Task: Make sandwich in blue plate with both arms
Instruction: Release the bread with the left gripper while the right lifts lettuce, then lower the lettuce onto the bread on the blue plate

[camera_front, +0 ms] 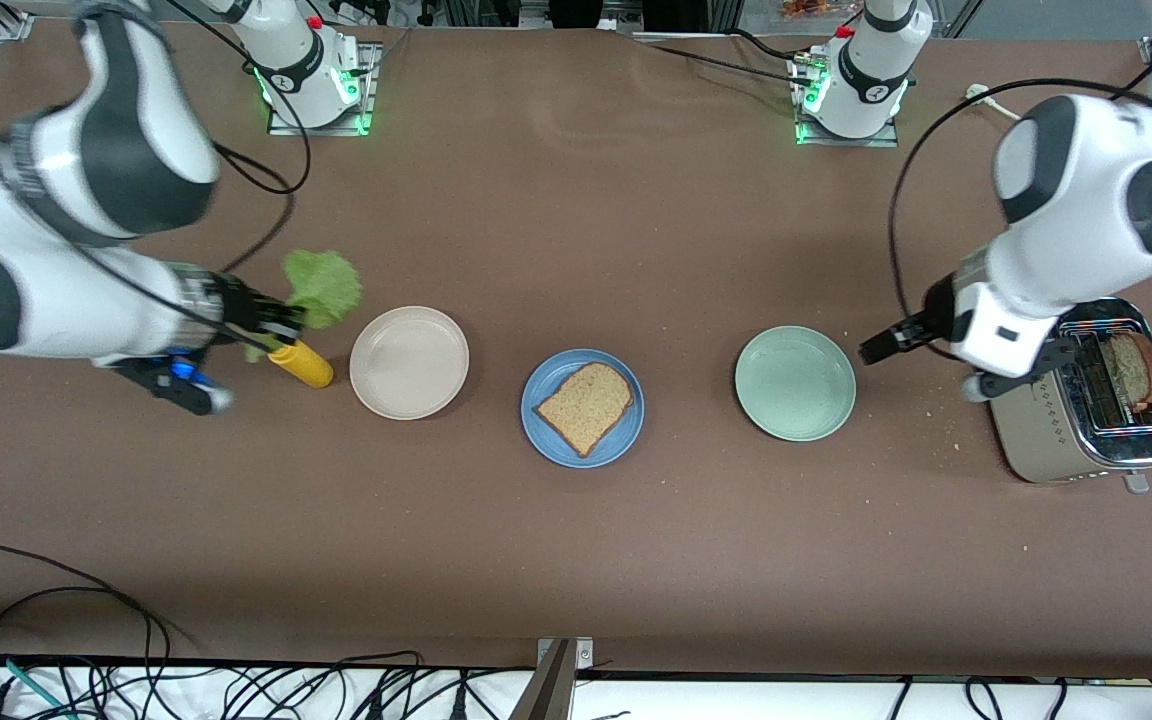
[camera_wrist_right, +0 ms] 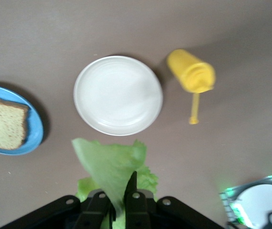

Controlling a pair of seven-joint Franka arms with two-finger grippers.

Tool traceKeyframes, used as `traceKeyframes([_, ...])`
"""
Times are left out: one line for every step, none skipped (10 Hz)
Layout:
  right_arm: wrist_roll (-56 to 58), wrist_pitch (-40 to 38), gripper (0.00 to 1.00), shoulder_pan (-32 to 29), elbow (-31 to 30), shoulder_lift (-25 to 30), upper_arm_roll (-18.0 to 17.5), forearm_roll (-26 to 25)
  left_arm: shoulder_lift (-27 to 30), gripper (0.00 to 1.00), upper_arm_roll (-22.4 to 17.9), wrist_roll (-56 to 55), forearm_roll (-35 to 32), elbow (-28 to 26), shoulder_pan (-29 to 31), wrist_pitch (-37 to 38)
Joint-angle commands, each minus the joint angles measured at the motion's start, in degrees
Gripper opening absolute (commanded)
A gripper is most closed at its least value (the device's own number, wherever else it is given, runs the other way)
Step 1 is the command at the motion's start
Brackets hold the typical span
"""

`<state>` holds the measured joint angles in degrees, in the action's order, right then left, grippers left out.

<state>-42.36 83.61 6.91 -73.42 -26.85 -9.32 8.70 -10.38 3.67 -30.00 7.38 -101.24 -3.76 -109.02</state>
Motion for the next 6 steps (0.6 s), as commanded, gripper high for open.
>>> traceKeyframes([-15.1,11.7,0.00,10.4,0.7,-6.1,0.1,1.1,1.9,1.00,0.6,9.7,-4.6,5.7,7.1,9.1])
traceKeyframes([-17.6,17.3,0.00,12.4,0.7,-8.6,0.0,1.2,1.8,1.00,0.6,12.7,-5.7,8.2,8.6,11.3])
traceKeyframes([-20.1,24.5,0.00,14.4,0.7,-11.9,0.0,4.1,1.8,0.99,0.6,15.2,-6.8,9.5,9.3,12.4])
traceKeyframes([-23.2,30.4,0.00,17.1,0.8,-14.8,0.1,4.9,1.8,0.99,0.4,17.2,-9.0,10.4,9.3,13.2])
traceKeyframes([-25.4,36.2,0.00,18.6,0.9,-17.5,0.1,5.1,1.9,0.99,0.4,18.8,-9.7,11.0,9.3,13.3])
traceKeyframes([-26.1,42.1,0.00,19.3,1.0,-19.9,0.0,5.3,1.8,1.00,0.4,20.5,-9.7,11.2,9.9,13.3])
